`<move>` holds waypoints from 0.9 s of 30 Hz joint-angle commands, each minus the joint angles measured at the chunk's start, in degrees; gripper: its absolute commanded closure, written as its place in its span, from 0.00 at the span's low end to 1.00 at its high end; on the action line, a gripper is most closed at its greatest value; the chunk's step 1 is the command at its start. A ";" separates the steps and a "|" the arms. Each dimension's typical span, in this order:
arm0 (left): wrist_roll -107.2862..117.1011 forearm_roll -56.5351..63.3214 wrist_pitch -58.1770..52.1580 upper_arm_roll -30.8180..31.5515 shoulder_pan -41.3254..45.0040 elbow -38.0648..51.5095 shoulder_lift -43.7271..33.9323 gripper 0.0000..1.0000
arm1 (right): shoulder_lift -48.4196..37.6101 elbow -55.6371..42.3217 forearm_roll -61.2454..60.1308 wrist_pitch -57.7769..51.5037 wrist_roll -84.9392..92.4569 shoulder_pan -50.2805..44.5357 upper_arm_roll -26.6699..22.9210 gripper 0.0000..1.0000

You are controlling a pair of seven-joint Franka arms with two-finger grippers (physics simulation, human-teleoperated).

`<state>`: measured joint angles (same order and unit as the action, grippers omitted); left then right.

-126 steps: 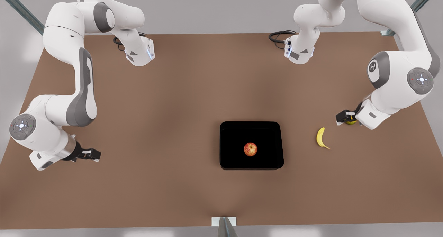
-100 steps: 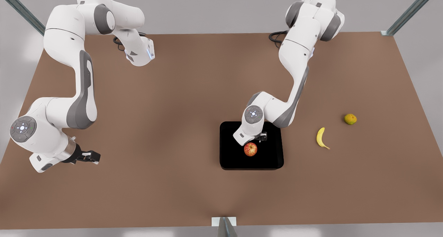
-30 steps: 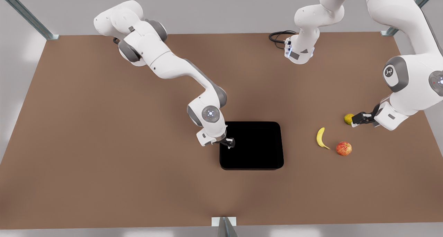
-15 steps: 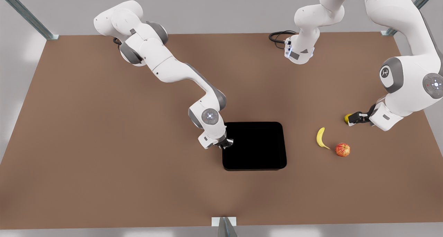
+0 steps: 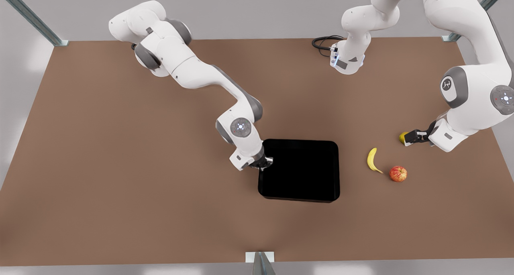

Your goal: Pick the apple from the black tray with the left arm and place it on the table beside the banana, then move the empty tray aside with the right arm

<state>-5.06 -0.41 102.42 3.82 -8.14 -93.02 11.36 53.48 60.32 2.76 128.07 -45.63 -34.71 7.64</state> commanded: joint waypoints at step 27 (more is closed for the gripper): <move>2.42 -0.11 -0.29 -0.04 2.87 5.04 2.44 0.00 | -19.82 -0.20 -8.82 -49.32 78.85 24.86 -17.75 0.89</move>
<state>-3.77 -0.63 102.17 3.77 -5.30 -88.01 13.84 33.82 60.14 -4.44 81.88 -2.88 -9.83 -8.56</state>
